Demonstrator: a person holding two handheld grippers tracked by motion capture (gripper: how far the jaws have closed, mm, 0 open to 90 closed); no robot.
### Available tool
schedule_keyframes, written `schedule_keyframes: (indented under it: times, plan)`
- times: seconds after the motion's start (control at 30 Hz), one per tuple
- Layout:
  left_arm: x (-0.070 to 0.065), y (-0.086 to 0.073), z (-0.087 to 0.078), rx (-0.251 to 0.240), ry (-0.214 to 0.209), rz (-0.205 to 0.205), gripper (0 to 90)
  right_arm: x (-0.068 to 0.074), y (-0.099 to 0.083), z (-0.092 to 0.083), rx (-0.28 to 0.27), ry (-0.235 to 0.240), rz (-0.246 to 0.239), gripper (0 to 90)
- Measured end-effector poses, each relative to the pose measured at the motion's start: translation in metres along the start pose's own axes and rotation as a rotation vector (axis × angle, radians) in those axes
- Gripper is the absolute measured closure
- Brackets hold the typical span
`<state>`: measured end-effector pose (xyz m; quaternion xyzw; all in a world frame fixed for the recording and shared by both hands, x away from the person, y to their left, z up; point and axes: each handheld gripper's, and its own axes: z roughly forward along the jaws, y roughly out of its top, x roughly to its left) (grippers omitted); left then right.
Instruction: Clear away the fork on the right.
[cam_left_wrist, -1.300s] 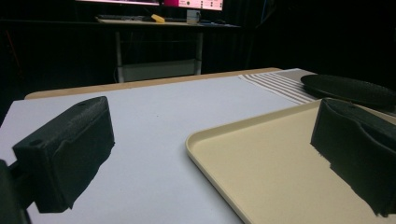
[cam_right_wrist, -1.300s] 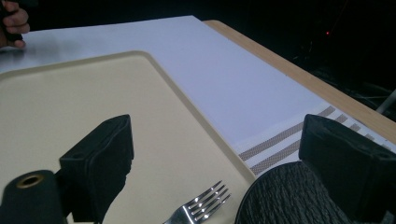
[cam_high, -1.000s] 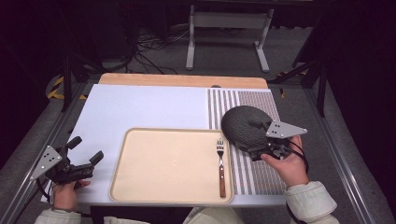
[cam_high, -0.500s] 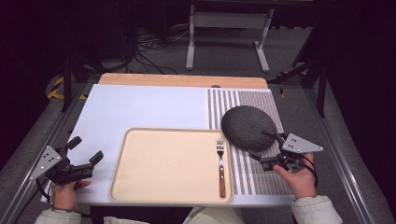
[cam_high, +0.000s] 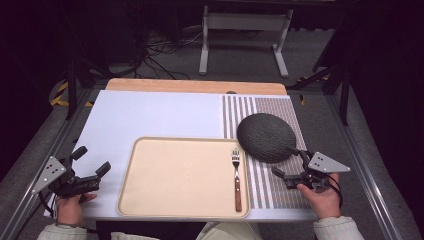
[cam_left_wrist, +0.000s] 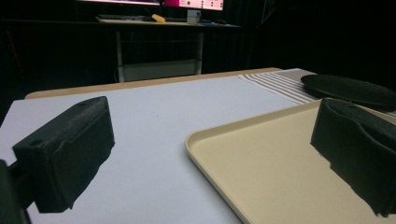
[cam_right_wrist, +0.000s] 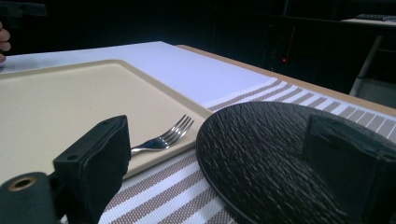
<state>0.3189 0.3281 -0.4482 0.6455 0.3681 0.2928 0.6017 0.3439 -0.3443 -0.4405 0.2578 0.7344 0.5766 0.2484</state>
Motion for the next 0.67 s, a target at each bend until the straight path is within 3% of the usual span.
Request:
schedule_keyframes:
  times: [0.37, 0.67]
  plan:
    - [0.0, 0.0001, 0.0, 0.0, 0.001, 0.001, 0.0, -0.0004, -0.0117, 0.0003, 0.04, -0.002, 0.03, 9.0]
    - [0.0007, -0.0003, 0.0002, 0.003, 0.001, 0.002, 0.0, -0.001, -0.0112, 0.0001, 0.033, -0.008, 0.049, 9.0]
